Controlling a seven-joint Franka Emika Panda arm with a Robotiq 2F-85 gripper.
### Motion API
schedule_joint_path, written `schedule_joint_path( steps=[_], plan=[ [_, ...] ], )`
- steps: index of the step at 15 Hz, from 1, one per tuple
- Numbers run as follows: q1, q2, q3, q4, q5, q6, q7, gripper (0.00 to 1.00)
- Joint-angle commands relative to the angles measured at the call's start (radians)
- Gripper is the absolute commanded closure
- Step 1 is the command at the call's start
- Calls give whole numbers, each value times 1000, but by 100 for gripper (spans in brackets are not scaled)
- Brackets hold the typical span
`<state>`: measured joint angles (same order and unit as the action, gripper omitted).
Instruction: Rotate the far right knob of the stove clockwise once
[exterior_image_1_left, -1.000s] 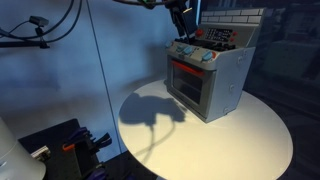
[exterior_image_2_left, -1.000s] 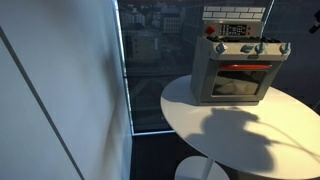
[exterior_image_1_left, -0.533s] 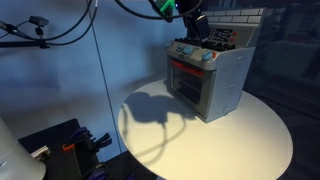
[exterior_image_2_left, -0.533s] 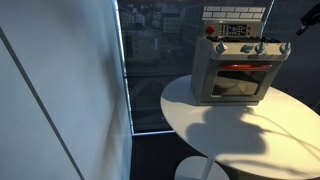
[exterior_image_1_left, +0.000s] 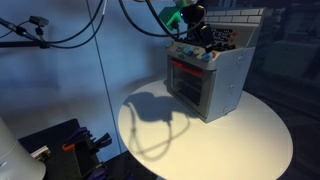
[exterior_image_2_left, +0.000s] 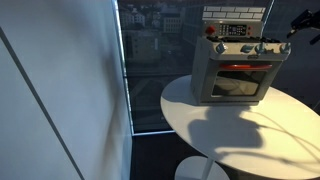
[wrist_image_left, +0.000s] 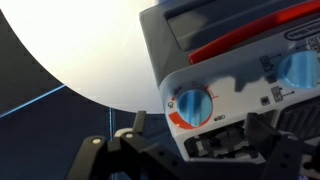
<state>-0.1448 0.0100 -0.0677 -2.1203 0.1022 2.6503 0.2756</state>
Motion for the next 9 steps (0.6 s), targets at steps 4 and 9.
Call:
schedule_joint_path(
  steps=[4,9],
  plan=[
    [17,50,-12,35,83,46,-57,0],
    [25,76,-7,41,110,90,-90,0]
  ],
)
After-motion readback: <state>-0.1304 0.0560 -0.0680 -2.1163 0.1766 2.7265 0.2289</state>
